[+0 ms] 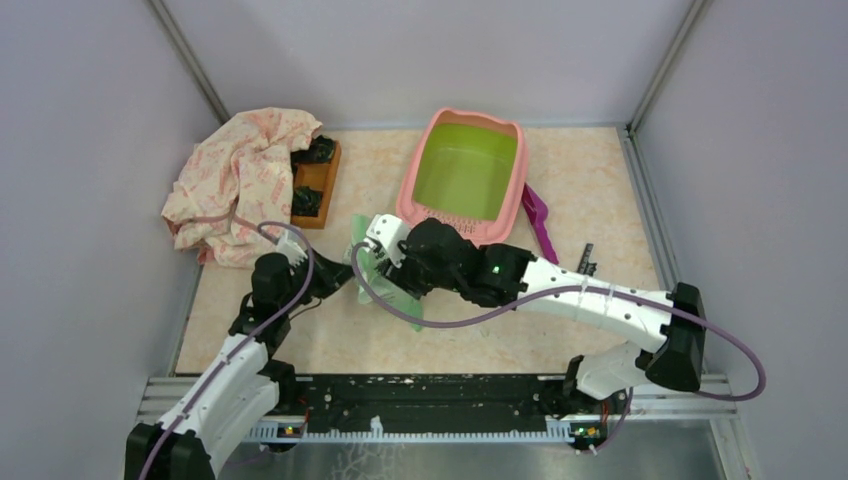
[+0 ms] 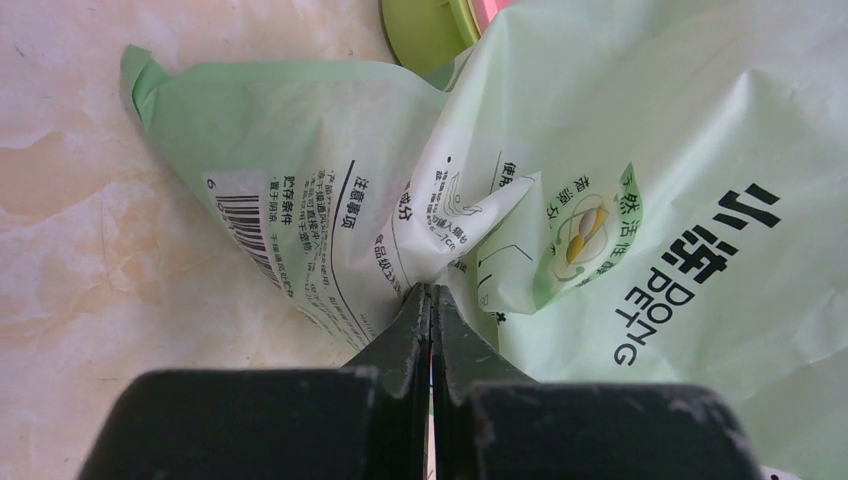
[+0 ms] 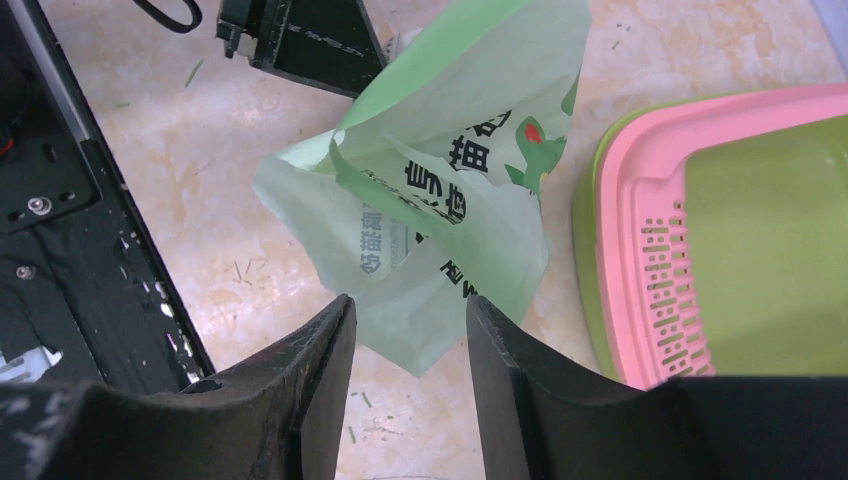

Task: Fill the litter box with clean litter
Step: Open the cat litter bag at the center of the board, then pick up the spatula from the center of the board.

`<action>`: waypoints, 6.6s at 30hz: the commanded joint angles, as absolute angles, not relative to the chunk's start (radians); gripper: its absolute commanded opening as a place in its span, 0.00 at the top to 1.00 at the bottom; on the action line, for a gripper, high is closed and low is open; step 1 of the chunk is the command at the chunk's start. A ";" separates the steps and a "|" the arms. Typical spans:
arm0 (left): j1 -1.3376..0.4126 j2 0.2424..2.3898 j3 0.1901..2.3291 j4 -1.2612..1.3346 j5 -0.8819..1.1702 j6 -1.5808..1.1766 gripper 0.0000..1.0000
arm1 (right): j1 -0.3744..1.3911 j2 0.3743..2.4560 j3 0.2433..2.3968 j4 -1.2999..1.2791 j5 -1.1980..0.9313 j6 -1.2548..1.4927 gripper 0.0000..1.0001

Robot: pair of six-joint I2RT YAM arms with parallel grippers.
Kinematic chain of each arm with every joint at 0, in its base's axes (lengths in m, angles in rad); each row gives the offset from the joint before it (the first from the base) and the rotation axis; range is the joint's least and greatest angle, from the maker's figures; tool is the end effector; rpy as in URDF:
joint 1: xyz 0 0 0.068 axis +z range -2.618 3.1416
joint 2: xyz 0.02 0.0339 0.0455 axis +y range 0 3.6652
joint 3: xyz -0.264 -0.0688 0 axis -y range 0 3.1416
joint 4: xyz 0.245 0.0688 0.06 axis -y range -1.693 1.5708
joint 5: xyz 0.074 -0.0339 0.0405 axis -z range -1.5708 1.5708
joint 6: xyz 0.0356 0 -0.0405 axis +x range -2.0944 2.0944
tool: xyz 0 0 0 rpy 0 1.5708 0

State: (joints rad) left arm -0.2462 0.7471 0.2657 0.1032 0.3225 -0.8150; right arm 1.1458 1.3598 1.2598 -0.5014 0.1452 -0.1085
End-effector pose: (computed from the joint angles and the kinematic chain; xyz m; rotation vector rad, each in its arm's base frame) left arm 0.1635 -0.0527 0.1928 -0.3589 2.0368 -0.9944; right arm 0.1303 0.2753 0.3451 -1.2208 1.8278 0.4346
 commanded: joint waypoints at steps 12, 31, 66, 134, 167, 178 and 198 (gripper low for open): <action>-0.249 0.691 0.224 -0.146 0.307 -0.774 1.00 | 1.207 1.557 1.503 -0.580 0.170 -0.304 0.47; -0.248 0.660 0.277 -0.184 0.298 -0.765 1.00 | 1.207 1.721 1.563 -0.589 0.244 -0.356 0.48; -0.245 0.619 0.424 -0.185 0.326 -0.824 1.00 | 1.296 1.441 1.237 -0.044 0.704 -0.248 1.00; -0.411 0.901 0.164 0.322 0.289 -0.905 1.00 | 0.700 0.987 0.849 -0.326 0.450 0.444 0.53; -0.411 1.023 0.102 0.406 0.310 -0.907 1.00 | 0.202 1.371 0.722 -0.084 0.351 0.457 0.21; -0.411 0.949 0.298 0.208 0.311 -0.814 0.77 | 0.176 1.494 0.792 -0.065 0.299 0.391 0.23; -0.408 0.958 0.446 0.080 0.288 -0.716 0.53 | 0.134 1.544 0.811 -0.076 0.187 0.407 0.71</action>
